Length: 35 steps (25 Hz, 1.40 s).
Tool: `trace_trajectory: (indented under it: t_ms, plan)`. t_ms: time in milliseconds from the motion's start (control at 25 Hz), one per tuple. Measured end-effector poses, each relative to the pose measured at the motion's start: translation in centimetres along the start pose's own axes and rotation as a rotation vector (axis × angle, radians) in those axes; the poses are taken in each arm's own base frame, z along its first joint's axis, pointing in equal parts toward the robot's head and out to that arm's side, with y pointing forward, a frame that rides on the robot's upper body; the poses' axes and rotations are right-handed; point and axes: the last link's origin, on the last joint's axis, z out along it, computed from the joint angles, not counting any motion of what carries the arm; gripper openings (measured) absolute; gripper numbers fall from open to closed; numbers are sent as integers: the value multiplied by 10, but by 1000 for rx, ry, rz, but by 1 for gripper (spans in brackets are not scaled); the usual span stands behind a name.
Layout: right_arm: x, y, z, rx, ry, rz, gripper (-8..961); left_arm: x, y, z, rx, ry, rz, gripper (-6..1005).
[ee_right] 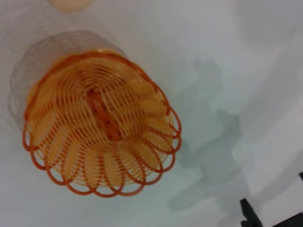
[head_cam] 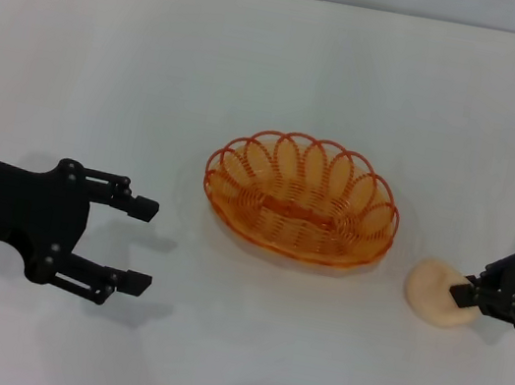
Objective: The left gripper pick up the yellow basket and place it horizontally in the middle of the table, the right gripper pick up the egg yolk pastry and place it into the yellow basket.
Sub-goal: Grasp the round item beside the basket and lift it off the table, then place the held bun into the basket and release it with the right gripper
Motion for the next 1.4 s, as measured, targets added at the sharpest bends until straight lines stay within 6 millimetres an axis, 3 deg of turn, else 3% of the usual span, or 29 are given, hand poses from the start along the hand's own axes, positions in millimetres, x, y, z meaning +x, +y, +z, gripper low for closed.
trace_trajectory:
  t_ms: [200,360,480,600,800,920,1200,1400]
  plan:
    - [-4,0,-11,-6,-27,-17,50,0,1,0,-2,2,4,815]
    - [-13,-3,-41,24,-96,-36,44,0,1,0,-3,2,11,815]
    - [-26,0,-56,5,-173,-106,39,0,1,-1,-2,1,23,816]
    - [-44,3,-59,-7,-276,-148,35,2,0,-2,3,-1,36,816]
    - [-71,8,-36,-33,-346,-181,33,7,-1,0,7,-6,65,816]
    - [-85,11,-13,-48,-379,-205,31,11,-1,2,7,-6,74,816]
    - [-97,19,33,-17,-400,-293,44,11,1,4,7,-8,70,815]
    - [-98,24,48,-16,-406,-322,68,10,1,5,6,-8,54,816]
